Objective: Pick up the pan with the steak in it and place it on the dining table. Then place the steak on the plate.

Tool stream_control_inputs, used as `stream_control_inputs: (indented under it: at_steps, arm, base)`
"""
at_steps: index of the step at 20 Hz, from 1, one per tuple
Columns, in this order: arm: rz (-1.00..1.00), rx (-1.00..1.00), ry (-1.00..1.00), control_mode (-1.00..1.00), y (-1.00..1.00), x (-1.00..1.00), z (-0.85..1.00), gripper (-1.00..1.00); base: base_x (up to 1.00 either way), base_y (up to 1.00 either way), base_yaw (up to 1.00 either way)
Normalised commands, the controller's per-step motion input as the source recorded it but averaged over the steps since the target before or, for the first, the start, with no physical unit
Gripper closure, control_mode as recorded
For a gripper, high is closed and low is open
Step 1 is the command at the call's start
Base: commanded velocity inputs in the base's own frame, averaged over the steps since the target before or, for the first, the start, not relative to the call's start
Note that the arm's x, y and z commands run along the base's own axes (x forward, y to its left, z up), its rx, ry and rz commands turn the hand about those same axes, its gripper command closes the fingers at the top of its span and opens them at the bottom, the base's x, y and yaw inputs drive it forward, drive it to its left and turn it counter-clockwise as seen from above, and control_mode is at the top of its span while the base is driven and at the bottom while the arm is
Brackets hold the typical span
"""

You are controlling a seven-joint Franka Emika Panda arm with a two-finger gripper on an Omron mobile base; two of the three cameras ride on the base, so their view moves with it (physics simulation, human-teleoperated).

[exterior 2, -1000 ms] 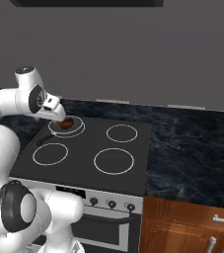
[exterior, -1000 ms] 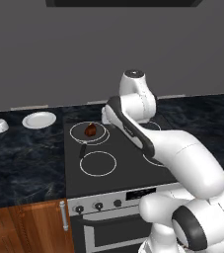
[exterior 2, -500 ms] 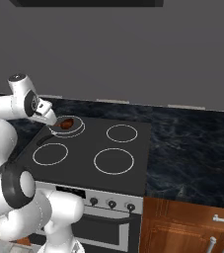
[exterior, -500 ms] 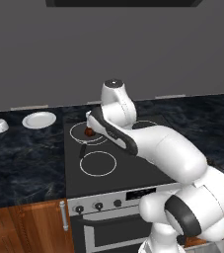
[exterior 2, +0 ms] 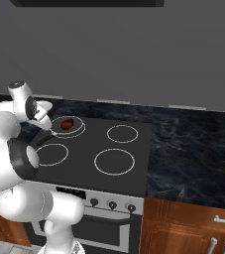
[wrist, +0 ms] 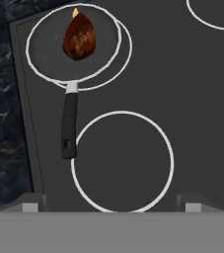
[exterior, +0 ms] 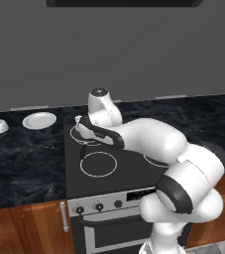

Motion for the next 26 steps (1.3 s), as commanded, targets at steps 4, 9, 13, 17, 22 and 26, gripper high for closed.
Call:
stream_control_inputs:
  at_steps: [4,9,13,17,22,26]
  arm:
    - [-0.09,0.01,0.03,-1.00,0.33,0.36,-0.35,-1.00]
    - [-0.08,-0.01,0.02,-1.00,0.23,0.34,-0.30,-1.00]
    - [-0.05,-0.03,0.03,-1.00,0.08,0.30,-0.27,-1.00]
    - [0.00,-0.01,0.05,-1.00,0.00,0.25,-0.32,-1.00]
    - [0.00,0.00,0.03,-1.00,0.02,0.26,-0.35,-1.00]
    - [0.00,0.00,0.02,-1.00,0.08,0.37,-0.34,-1.00]
  base:
    - [0.00,0.00,0.00]
    - [0.00,0.00,0.00]
    - [0.00,0.00,0.00]
    - [0.00,0.00,0.00]
    - [0.00,0.00,0.00]
    - [0.00,0.00,0.00]
